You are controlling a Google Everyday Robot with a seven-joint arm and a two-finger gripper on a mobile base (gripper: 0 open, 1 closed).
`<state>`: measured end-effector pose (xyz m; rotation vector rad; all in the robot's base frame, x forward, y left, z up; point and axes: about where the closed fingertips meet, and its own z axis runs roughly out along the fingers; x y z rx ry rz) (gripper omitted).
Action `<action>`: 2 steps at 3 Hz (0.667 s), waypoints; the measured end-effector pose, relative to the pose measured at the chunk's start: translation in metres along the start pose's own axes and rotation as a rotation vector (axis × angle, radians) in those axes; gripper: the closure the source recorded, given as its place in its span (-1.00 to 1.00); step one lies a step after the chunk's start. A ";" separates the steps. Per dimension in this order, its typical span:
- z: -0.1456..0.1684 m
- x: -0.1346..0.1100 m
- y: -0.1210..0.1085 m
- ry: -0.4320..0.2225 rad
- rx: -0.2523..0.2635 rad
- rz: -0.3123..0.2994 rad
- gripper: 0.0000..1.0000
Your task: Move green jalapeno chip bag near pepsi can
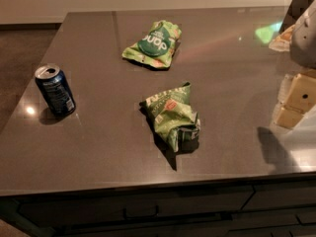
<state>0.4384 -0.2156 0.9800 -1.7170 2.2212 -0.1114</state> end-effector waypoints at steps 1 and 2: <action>0.004 -0.013 -0.002 -0.020 -0.002 0.019 -1.00; 0.012 -0.036 -0.005 -0.057 -0.007 0.053 -1.00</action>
Offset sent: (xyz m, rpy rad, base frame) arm 0.0306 0.0602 -0.0095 0.1249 0.0160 -0.0607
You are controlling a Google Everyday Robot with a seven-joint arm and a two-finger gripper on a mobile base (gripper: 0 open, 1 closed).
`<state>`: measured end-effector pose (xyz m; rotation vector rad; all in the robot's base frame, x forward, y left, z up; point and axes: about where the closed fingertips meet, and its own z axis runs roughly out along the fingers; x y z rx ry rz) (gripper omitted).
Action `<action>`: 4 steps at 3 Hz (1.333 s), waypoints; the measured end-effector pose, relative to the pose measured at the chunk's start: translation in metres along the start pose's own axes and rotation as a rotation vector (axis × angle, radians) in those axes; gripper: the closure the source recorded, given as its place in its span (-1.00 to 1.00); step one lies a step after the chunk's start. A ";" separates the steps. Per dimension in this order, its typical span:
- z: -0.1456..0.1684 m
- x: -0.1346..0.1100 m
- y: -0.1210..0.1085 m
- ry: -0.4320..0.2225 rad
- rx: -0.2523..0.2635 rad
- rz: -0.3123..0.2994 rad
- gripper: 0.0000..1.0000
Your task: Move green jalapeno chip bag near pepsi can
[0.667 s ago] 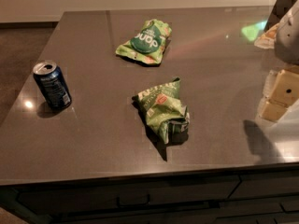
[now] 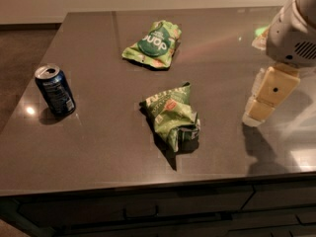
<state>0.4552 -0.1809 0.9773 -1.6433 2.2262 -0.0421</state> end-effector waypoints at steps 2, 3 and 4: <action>0.061 -0.057 0.020 -0.024 -0.123 0.031 -1.00; 0.087 -0.075 0.032 -0.023 -0.147 0.043 -1.00; 0.104 -0.085 0.040 -0.016 -0.150 0.049 -1.00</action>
Offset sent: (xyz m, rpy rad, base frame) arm 0.0172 0.1141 -0.0876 0.0718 0.2032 0.0240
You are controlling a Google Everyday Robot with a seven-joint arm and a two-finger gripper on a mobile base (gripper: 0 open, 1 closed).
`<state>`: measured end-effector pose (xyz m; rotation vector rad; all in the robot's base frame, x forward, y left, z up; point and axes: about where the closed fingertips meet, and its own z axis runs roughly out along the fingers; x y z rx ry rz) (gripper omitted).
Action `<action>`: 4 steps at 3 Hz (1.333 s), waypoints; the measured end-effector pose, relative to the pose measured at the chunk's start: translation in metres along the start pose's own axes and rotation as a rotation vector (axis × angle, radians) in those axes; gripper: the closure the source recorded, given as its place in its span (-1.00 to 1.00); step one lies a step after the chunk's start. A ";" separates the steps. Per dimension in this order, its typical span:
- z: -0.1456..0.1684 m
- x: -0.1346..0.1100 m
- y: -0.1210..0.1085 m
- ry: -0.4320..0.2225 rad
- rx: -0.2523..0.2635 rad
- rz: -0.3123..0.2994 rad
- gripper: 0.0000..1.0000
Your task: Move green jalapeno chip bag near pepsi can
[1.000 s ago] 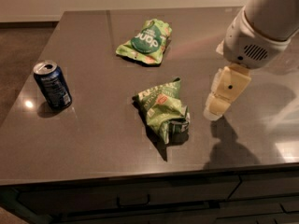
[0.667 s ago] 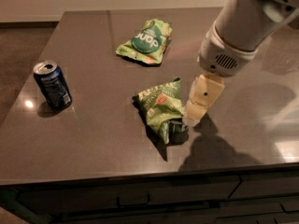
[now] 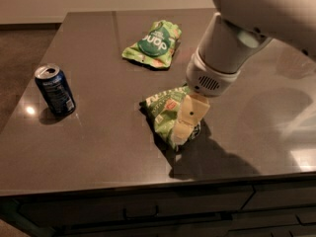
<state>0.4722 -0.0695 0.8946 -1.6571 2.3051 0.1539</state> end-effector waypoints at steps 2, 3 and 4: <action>0.018 -0.013 0.007 0.021 -0.014 -0.009 -0.70; 0.018 -0.021 0.006 0.032 -0.014 -0.016 -0.08; 0.016 -0.026 0.005 0.033 -0.011 -0.022 0.38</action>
Offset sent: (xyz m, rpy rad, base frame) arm 0.0017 0.0281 -0.0217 -0.0283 0.0443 0.0282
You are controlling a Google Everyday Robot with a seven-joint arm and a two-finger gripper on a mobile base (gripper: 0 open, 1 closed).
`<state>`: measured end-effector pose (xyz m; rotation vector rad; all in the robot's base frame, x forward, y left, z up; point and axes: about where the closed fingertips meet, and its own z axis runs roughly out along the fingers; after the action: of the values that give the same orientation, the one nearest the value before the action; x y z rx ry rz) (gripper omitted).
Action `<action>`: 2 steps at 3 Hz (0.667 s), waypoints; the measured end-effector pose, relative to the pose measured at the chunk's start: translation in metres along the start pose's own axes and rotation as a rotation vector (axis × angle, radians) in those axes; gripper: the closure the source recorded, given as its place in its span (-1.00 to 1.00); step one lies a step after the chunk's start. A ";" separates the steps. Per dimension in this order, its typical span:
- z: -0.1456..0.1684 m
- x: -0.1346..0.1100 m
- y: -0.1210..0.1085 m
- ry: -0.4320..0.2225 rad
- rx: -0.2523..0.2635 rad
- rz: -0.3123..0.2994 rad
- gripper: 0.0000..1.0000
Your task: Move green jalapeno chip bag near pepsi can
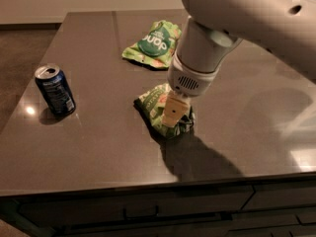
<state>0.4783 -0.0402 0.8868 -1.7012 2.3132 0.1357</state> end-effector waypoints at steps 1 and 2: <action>-0.010 -0.042 0.007 -0.051 0.000 -0.069 0.97; -0.016 -0.076 0.016 -0.093 -0.009 -0.127 1.00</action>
Offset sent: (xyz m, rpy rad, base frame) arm 0.0060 0.1090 0.0461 0.1079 -0.0589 0.1996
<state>0.4822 0.0313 0.9211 -1.8002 2.1354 0.1959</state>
